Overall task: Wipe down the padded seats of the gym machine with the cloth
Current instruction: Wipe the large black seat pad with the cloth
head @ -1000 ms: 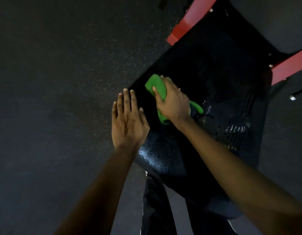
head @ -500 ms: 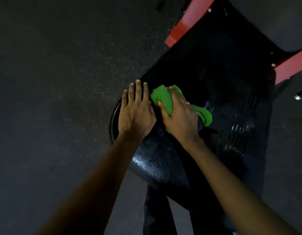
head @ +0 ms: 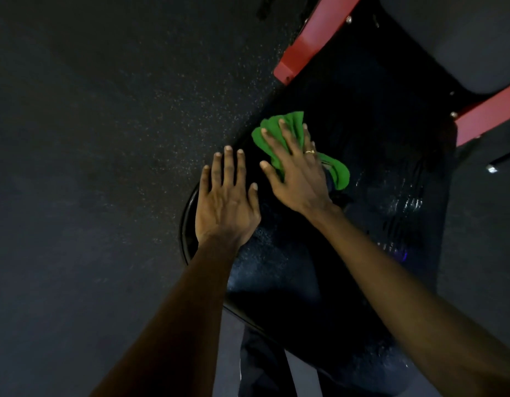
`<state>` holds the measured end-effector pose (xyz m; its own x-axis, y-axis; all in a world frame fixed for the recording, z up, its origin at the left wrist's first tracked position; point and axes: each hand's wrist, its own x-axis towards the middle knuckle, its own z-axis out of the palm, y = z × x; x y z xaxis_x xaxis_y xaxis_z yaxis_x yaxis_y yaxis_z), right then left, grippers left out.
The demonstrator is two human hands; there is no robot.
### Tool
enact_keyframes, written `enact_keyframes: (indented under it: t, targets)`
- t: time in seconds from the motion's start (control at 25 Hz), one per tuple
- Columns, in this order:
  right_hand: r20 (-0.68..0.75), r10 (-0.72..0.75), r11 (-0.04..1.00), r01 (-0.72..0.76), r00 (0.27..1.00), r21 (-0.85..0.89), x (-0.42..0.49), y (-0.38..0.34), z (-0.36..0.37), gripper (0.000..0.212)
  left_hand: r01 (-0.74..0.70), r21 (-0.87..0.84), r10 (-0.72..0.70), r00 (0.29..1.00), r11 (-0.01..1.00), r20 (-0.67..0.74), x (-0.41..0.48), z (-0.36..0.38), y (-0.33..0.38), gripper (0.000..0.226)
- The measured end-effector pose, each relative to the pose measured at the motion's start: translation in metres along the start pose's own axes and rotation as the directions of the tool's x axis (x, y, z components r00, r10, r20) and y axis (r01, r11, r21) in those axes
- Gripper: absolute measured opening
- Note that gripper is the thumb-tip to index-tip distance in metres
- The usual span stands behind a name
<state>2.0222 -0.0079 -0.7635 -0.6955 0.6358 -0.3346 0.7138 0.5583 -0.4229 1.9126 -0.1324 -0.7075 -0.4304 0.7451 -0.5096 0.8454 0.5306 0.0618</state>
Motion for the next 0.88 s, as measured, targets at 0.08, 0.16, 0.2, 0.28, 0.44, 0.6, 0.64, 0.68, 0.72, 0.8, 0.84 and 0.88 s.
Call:
enact_keyframes:
  t: [0.08, 0.16, 0.2, 0.28, 0.44, 0.6, 0.64, 0.68, 0.72, 0.8, 0.84, 0.88]
  targets:
    - [-0.049, 0.087, 0.996, -0.087, 0.995, 0.003, 0.033, 0.011, 0.001, 0.060, -0.004, -0.003, 0.004, 1.000, 1.000, 0.004, 0.001, 0.000, 0.000, 0.066]
    - [-0.075, 0.164, 0.986, -0.163, 0.984, 0.019, 0.079, 0.019, 0.000, 0.057, -0.005, -0.010, 0.005, 1.000, 1.000, 0.002, 0.001, 0.002, -0.002, 0.066]
    - [-0.074, 0.199, 0.980, -0.197, 0.977, 0.037, 0.098, 0.022, 0.000, 0.056, -0.004, -0.015, 0.004, 1.000, 1.000, -0.003, 0.001, 0.002, -0.002, 0.066]
    - [-0.081, 0.257, 0.964, -0.249, 0.963, 0.095, 0.113, 0.020, 0.000, 0.051, -0.005, -0.020, 0.005, 1.000, 1.000, 0.000, 0.001, 0.001, -0.002, 0.067]
    - [-0.125, 0.109, 0.985, -0.091, 0.986, 0.148, 0.051, -0.008, -0.006, 0.045, -0.015, 0.004, 0.015, 1.000, 1.000, 0.002, 0.002, 0.001, -0.003, 0.067]
    - [-0.056, -0.009, 0.995, 0.015, 0.998, 0.102, -0.016, -0.012, -0.004, 0.053, -0.013, 0.008, 0.013, 1.000, 1.000, 0.005, 0.002, 0.003, -0.003, 0.067]
    - [-0.091, -0.012, 0.995, 0.020, 0.996, 0.093, -0.003, -0.001, -0.003, 0.053, -0.013, 0.008, 0.013, 1.000, 1.000, 0.004, 0.002, 0.003, -0.003, 0.067]
    - [-0.123, 0.011, 0.997, -0.002, 0.992, 0.077, 0.020, 0.011, -0.001, 0.052, -0.013, 0.007, 0.013, 1.000, 1.000, 0.002, 0.002, 0.003, -0.002, 0.067]
    - [-0.142, 0.064, 0.996, -0.055, 0.988, 0.064, 0.047, 0.021, 0.001, 0.052, -0.011, 0.003, 0.011, 1.000, 1.000, -0.001, 0.002, 0.003, -0.002, 0.067]
    - [-0.144, 0.218, 0.974, -0.205, 0.965, 0.100, 0.100, 0.037, -0.001, 0.053, -0.009, 0.003, 0.009, 1.000, 1.000, 0.000, 0.002, 0.002, -0.003, 0.067]
    - [-0.151, 0.286, 0.955, -0.269, 0.946, 0.127, 0.123, 0.044, -0.003, 0.053, -0.010, 0.005, 0.010, 1.000, 1.000, -0.001, 0.002, 0.002, -0.003, 0.068]
    - [-0.158, 0.340, 0.936, -0.316, 0.927, 0.157, 0.137, 0.044, -0.007, 0.051, -0.010, 0.004, 0.010, 1.000, 1.000, -0.004, 0.002, 0.002, -0.003, 0.068]
